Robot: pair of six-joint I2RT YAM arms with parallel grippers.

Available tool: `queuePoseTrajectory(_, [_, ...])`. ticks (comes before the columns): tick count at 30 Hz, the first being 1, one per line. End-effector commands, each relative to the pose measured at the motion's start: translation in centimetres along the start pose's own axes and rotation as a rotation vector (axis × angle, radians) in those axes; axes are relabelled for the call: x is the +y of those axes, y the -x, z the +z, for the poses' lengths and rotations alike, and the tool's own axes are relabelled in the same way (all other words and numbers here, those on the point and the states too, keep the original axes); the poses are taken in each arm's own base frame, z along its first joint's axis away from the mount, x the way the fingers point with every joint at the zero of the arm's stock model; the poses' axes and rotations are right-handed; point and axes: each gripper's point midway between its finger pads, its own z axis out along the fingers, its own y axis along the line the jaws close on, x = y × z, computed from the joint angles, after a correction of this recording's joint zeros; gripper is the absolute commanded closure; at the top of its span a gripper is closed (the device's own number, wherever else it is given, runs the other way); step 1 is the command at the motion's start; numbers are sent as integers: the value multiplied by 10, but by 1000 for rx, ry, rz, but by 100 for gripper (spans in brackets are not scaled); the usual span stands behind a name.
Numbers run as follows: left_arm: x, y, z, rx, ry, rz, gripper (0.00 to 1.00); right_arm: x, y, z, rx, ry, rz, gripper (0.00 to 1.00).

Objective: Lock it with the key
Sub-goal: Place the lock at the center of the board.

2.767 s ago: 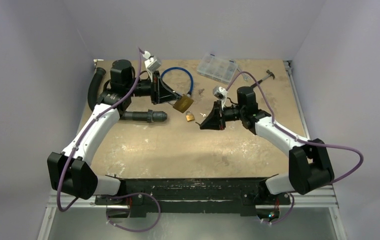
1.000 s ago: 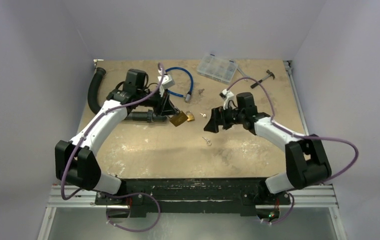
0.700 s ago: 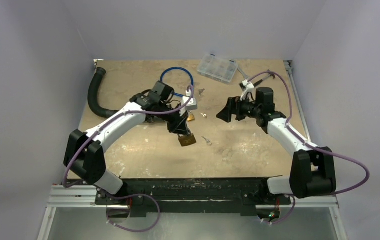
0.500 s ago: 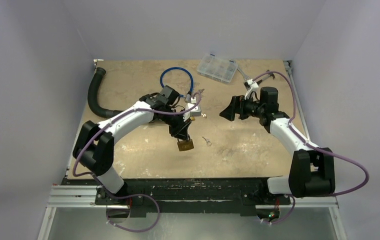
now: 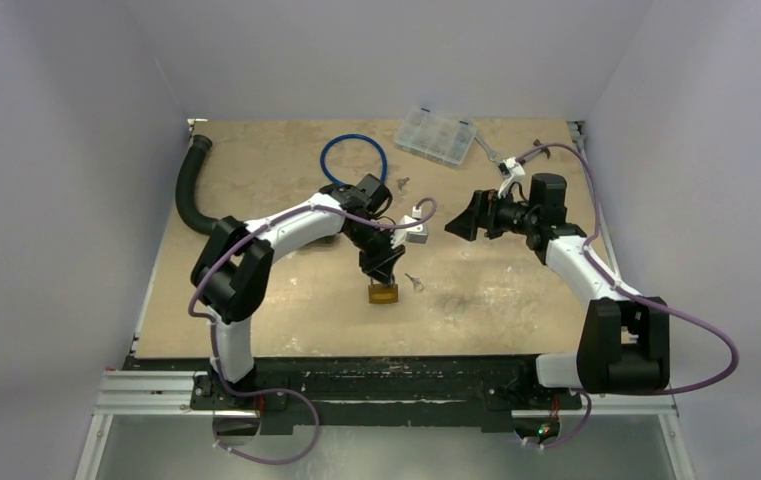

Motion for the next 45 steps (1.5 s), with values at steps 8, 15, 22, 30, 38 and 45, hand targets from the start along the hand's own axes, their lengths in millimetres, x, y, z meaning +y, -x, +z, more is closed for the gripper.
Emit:
queuePoseTrajectory(8, [22, 10, 10, 32, -100, 95, 97, 9, 15, -7, -21, 67, -3, 1])
queuePoseTrajectory(15, [49, -5, 11, 35, -72, 55, 76, 5, 12, -3, -5, 73, 15, 1])
queuePoseTrajectory(22, [67, -8, 15, 22, -49, 32, 70, 4, 8, 0, 13, 88, 33, 1])
queuePoseTrajectory(30, [82, -8, 19, 37, -12, 31, 63, 3, 6, 1, 19, 91, 40, 1])
queuePoseTrajectory(38, [88, 2, 16, 26, 27, 29, 55, 3, 4, 2, 27, 97, 46, 1])
queuePoseTrajectory(45, [86, 14, 8, 8, 49, 38, 52, 4, 4, 2, 27, 104, 46, 1])
